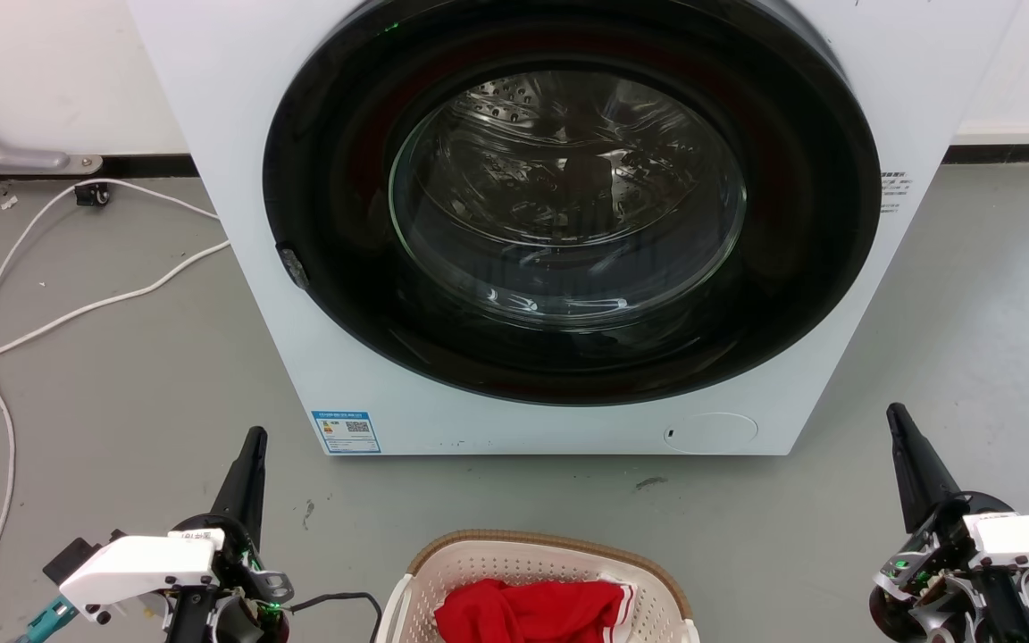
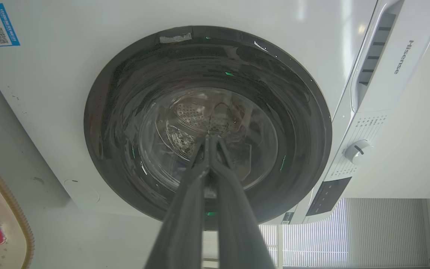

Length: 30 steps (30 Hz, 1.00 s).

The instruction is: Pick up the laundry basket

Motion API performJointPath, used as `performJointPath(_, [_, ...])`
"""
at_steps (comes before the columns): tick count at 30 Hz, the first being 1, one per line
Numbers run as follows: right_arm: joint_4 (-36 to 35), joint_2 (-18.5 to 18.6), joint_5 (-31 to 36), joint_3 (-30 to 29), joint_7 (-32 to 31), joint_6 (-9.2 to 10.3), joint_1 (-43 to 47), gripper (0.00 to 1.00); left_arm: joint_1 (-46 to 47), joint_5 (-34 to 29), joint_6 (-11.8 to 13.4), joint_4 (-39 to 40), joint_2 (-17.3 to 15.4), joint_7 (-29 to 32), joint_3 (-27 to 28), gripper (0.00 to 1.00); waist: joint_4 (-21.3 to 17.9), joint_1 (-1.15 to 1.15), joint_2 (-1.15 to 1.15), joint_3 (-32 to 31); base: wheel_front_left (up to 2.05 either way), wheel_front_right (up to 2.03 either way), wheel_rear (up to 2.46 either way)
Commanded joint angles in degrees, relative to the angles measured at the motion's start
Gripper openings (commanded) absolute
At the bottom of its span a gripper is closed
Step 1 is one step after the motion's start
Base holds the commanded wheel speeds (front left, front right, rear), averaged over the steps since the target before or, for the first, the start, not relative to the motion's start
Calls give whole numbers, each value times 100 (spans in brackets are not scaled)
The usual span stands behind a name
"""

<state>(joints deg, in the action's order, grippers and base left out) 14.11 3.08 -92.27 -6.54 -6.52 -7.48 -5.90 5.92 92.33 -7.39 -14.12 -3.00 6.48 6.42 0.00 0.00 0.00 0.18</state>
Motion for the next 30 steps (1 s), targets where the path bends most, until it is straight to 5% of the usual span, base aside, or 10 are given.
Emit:
performJointPath(1, [7,-28,19,-6,-11,-2,-72,0,65,-27,-19,-3,6,16,25,0,0,0,0,0,0,0,0])
performJointPath(14, [7,-28,19,-7,-11,-2,-72,0,65,-30,-19,-3,6,18,26,0,0,0,0,0,0,0,0])
performJointPath(15, [13,-1,1,2,2,-1,9,100,-7,2,1,-17,2,-3,-4,100,0,0,0,0,0,0,0])
performJointPath(23, [-28,-3,98,131,208,0,14,100,61,-99,3,-15,6,-217,-178,100,-2,0,0,7,0,0,0])
performJointPath(30, [-93,13,662,159,407,0,-10,100,117,-829,1,162,6,-408,-190,100,-1,0,0,13,0,0,0])
